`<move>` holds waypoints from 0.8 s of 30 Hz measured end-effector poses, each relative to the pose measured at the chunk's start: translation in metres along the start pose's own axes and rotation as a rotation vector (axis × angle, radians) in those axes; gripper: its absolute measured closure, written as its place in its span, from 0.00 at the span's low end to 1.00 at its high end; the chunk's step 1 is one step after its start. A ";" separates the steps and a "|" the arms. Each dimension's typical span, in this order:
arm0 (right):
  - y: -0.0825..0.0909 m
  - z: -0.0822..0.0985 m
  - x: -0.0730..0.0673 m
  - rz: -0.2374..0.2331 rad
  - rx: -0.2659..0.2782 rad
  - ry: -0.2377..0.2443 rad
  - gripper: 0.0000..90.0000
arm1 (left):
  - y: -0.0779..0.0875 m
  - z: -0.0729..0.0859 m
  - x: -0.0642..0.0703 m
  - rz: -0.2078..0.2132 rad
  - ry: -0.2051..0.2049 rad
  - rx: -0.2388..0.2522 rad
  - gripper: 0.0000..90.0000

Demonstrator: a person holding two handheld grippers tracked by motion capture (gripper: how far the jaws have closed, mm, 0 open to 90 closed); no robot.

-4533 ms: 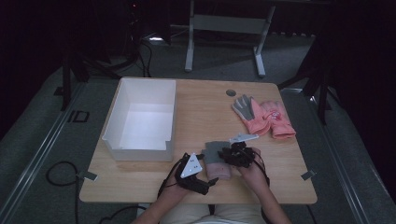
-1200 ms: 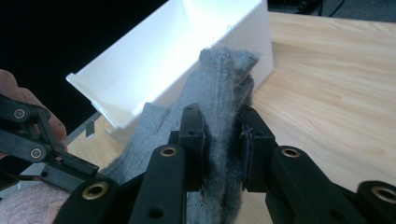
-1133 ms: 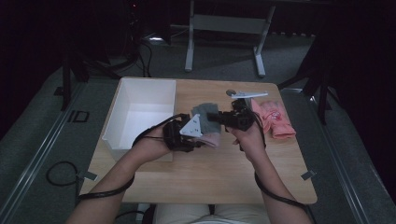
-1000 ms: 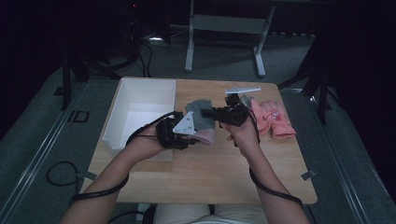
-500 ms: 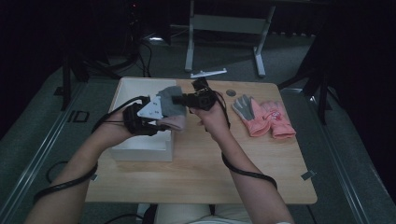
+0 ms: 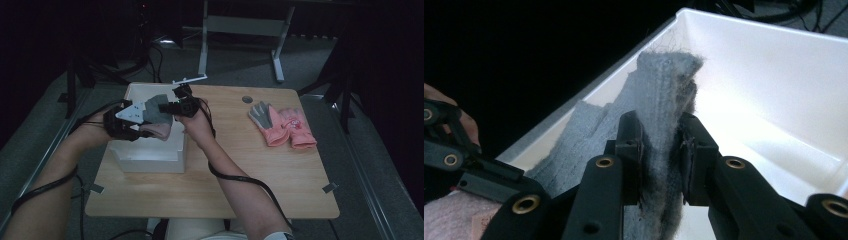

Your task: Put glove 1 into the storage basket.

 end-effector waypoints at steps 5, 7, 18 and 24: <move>-0.019 0.016 0.006 0.040 -0.057 0.022 0.83 | -0.019 0.020 0.002 0.012 -0.020 -0.063 0.74; -0.023 0.021 0.010 0.053 -0.085 0.025 0.83 | -0.026 0.024 0.002 0.023 -0.031 -0.059 0.74; -0.038 0.031 0.025 0.106 -0.197 0.018 0.82 | -0.050 0.028 -0.008 0.107 -0.018 -0.140 0.74; -0.051 0.027 0.033 0.167 -0.255 0.043 0.80 | -0.061 0.037 -0.019 0.086 -0.036 -0.158 0.73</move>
Point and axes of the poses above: each handheld gripper's, and its own axes: y roughly backward along the jaws, z roughly out of its underside, x roughly to its right, the point moved 7 cm from there along -y, roughly forward along the jaws, and after that the axes turned 10 degrees about x, right-handed, at the moved point
